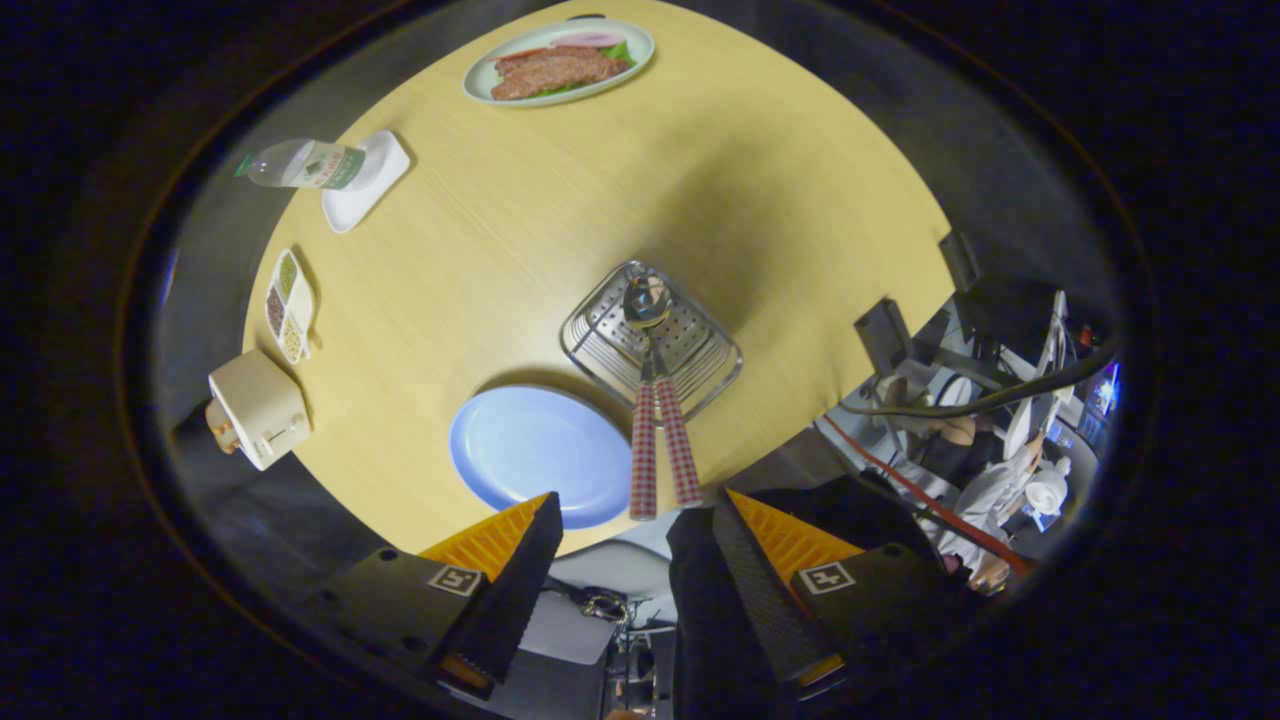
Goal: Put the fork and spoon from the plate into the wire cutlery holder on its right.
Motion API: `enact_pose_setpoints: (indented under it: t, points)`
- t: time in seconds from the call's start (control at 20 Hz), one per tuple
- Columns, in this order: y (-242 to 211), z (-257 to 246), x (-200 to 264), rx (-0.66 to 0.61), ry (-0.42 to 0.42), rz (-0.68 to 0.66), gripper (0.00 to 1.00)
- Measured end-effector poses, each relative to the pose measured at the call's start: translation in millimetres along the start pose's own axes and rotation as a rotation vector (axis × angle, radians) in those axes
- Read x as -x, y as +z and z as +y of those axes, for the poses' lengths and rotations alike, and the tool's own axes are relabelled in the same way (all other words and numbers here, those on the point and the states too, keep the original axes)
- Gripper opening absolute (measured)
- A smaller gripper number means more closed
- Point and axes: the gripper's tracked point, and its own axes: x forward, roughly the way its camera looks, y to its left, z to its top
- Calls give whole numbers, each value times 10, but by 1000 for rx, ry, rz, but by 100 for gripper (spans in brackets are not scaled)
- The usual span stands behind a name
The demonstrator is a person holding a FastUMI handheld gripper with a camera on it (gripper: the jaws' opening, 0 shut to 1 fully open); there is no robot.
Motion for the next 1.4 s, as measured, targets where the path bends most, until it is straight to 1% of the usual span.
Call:
enact_pose_setpoints:
  t: [0.1, 0.2, 0.35, 0.55, 0.65, 0.75, 0.9, 0.95, 1.05, 1.15, 1.2, 1.3, 1.4]
  points:
    - [48, -140, 80, 19, -30, -106, 98]
    - [114, -192, 149, 34, -38, -219, 98]
    - [235, -163, 285, 73, 0, -418, 98]
    - [393, -190, 484, 181, 9, -688, 98]
    - [507, -160, 620, 225, 29, -829, 98]
    - [642, -103, 797, 265, 75, -971, 98]
    - [801, -31, 1216, 317, 164, -1212, 97]
    - [825, -3, 1348, 322, 197, -1282, 97]
    - [769, 84, 1647, 322, 294, -1422, 97]
    - [653, 136, 1896, 330, 367, -1536, 97]
    - [611, 148, 1995, 341, 386, -1584, 97]
    - [510, 182, 2172, 358, 422, -1663, 97]
    - [442, 212, 2213, 369, 426, -1702, 97]
